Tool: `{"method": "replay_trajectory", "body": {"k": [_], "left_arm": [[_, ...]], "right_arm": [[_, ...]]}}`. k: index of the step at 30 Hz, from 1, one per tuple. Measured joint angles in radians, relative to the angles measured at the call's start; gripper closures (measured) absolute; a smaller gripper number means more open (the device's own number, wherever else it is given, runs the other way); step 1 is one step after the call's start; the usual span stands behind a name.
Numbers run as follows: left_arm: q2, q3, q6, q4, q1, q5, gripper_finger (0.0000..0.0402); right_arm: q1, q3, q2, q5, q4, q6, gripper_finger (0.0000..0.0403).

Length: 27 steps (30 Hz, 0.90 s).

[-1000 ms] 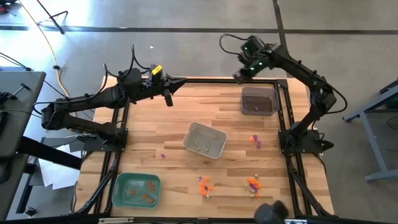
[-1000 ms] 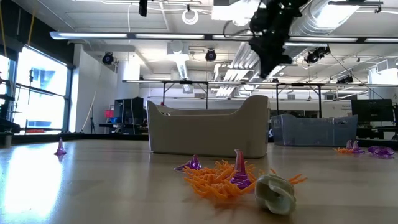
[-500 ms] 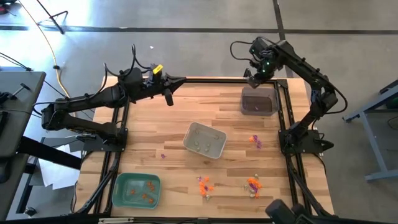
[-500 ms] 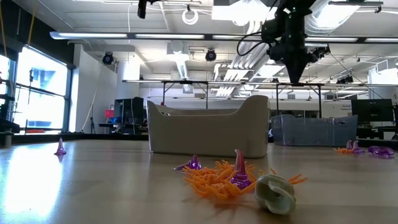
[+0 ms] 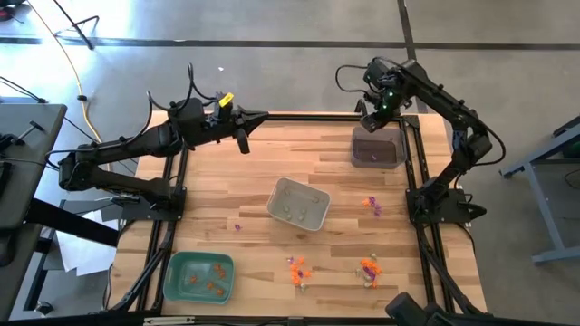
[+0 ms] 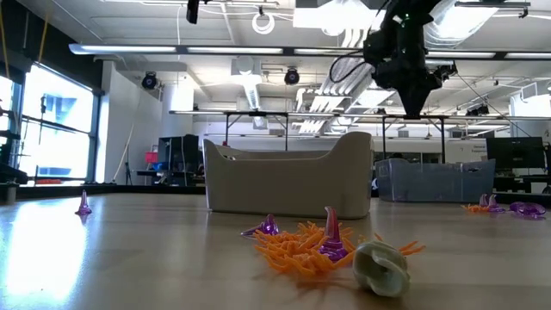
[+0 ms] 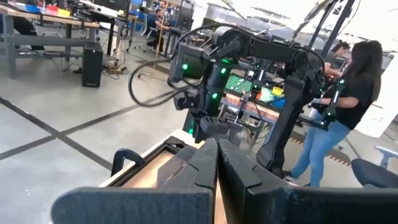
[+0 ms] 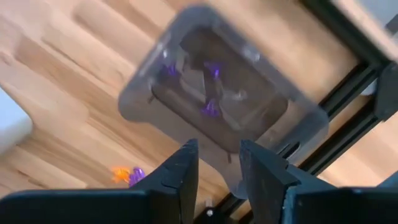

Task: Sort Halloween decoration
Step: Put the violet witch hat toy into the black bin

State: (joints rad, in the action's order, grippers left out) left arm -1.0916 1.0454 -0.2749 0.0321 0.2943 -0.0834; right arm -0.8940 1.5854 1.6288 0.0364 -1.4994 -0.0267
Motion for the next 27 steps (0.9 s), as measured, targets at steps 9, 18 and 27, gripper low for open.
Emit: {"method": "replay_trajectory", "body": {"k": [9,18,27], "left_arm": [[0.006,0.0,-0.012,-0.02,0.0,0.001,0.0401],[0.014,0.0,-0.01,-0.02,0.0,-0.05,0.0401],[0.014,0.0,-0.01,-0.042,0.0,-0.041,0.0402]], "right_arm": [[0.046,-0.326,0.001,0.093,0.041,-0.03,0.0295],[0.193,-0.505,-0.055,0.041,0.157,-0.075,0.0295],[0.322,-0.533,-0.186,0.153,0.219,-0.274,0.0294]]}}
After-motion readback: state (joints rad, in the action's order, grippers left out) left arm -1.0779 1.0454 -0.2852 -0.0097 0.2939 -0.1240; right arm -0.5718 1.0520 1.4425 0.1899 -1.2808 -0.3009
